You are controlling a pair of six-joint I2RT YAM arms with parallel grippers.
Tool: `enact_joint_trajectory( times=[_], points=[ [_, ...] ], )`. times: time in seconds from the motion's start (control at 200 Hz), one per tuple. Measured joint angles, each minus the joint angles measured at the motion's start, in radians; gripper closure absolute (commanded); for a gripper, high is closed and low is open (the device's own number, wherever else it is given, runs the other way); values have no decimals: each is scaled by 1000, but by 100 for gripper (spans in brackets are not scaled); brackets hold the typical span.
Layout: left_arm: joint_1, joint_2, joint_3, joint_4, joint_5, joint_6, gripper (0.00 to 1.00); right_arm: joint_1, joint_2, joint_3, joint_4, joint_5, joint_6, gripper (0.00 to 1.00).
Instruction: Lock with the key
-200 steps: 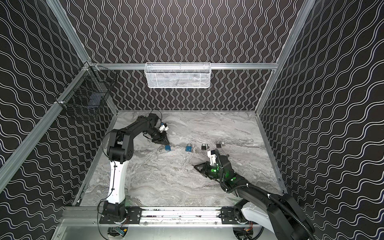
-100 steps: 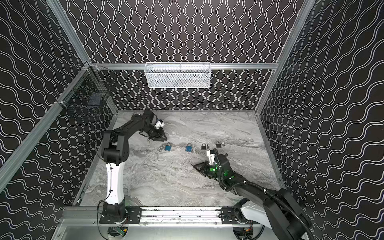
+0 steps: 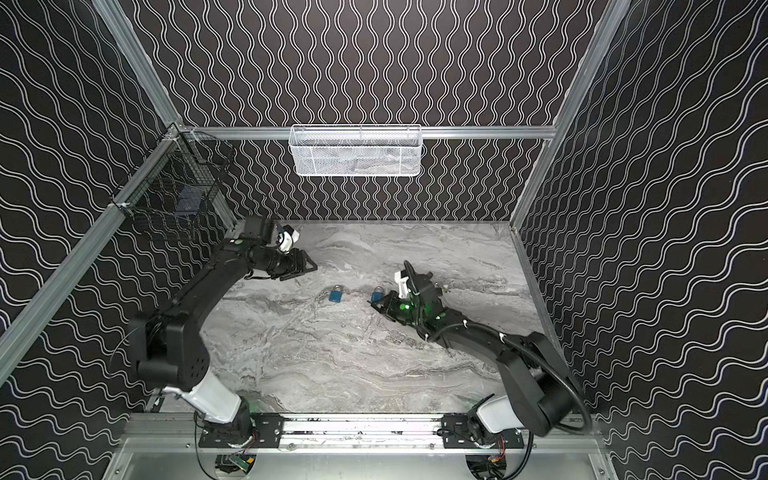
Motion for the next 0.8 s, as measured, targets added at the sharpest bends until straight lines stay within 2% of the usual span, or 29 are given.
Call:
enact_joint_trajectory(
  times=[0.08, 0.125, 0.245, 0.355, 0.4, 0.425, 0.445, 0.671, 0.696, 0.716, 0.801],
  points=[
    [0, -113, -61, 0, -11, -25, 38, 4, 82, 88, -32, 6, -25, 100],
    [0, -173, -100, -1, -18, -45, 32, 8, 129, 137, -49, 10, -43, 100],
    [0, -317, -196, -26, -23, -77, 30, 23, 246, 254, -93, 28, -63, 100],
    [0, -420, -221, -73, -45, -97, 28, 47, 335, 348, -126, 55, -77, 100],
    [0, -448, -221, -87, -53, -97, 25, 58, 361, 373, -135, 66, -80, 100],
    [0, -463, -221, -97, -60, -97, 15, 64, 381, 391, -142, 74, -80, 100],
    [0, -472, -221, -105, -64, -97, 11, 68, 396, 402, -142, 81, -82, 100],
    [0, -557, -235, -180, -100, -100, 9, 111, 508, 480, -182, 154, -87, 100],
    [0, -562, -239, -187, -102, -100, 7, 113, 515, 486, -182, 164, -87, 100],
    [0, -566, -242, -192, -104, -100, 2, 117, 520, 489, -183, 170, -86, 100],
    [0, -589, -263, -205, -109, -100, 2, 127, 535, 494, -187, 195, -71, 100]
  ],
)
